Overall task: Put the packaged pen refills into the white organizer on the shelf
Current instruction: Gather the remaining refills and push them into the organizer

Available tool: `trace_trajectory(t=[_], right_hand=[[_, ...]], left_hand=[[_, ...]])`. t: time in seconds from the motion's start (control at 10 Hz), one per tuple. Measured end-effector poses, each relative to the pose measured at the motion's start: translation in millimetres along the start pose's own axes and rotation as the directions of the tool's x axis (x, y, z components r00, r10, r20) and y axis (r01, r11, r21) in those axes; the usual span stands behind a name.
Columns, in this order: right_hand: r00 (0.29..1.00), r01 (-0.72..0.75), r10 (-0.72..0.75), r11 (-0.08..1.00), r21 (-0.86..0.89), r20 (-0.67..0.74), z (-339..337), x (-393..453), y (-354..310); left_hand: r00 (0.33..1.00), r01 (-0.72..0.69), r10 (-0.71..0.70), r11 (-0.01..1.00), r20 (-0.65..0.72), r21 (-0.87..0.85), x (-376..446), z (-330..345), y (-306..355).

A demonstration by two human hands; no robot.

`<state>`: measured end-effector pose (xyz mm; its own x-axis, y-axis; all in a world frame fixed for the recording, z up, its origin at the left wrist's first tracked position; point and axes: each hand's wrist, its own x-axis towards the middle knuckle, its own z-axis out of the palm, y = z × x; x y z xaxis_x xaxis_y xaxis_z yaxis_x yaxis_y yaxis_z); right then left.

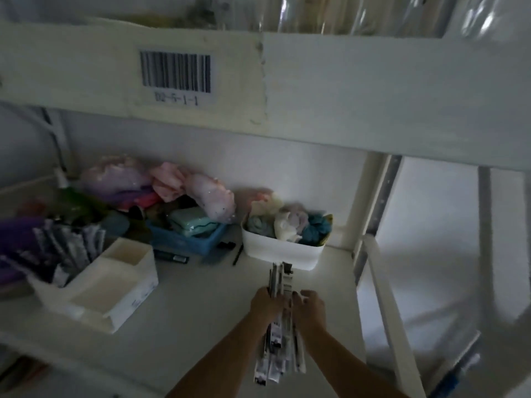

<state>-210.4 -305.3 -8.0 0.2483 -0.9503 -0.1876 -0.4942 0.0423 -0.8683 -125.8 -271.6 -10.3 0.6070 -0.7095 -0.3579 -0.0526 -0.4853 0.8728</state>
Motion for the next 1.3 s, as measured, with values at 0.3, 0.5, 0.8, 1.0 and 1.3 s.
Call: trace_trajectory(t=[0.3, 0.5, 0.8, 1.0, 1.3], right_hand=[[0.944, 0.114, -0.201, 0.943, 0.312, 0.262, 86.2, -34.2, -118.5], [0.860, 0.342, -0.467, 0.828, 0.444, 0.208, 171.0, -86.8, -204.4], [0.765, 0.455, -0.629, 0.679, 0.577, 0.136, 275.5, -146.6, -293.4], [0.822, 0.435, -0.569, 0.640, 0.633, 0.010, 341.2, -134.1, -289.4], [0.764, 0.636, -0.571, 0.583, 0.506, -0.302, 358.3, -131.0, -250.1]], left_hand=[[0.970, -0.230, 0.189, 0.920, -0.154, -0.318, -20.7, -121.3, 25.5], [0.855, -0.485, 0.402, 0.844, -0.328, -0.230, -29.3, -245.0, 27.6], [0.709, -0.645, 0.678, 0.735, -0.194, 0.211, -51.5, -403.8, 6.8], [0.744, -0.622, 0.663, 0.733, -0.083, 0.277, -14.3, -445.7, -25.4], [0.537, -0.689, 0.769, 0.162, 0.347, 0.707, 8.2, -475.2, -61.6]])
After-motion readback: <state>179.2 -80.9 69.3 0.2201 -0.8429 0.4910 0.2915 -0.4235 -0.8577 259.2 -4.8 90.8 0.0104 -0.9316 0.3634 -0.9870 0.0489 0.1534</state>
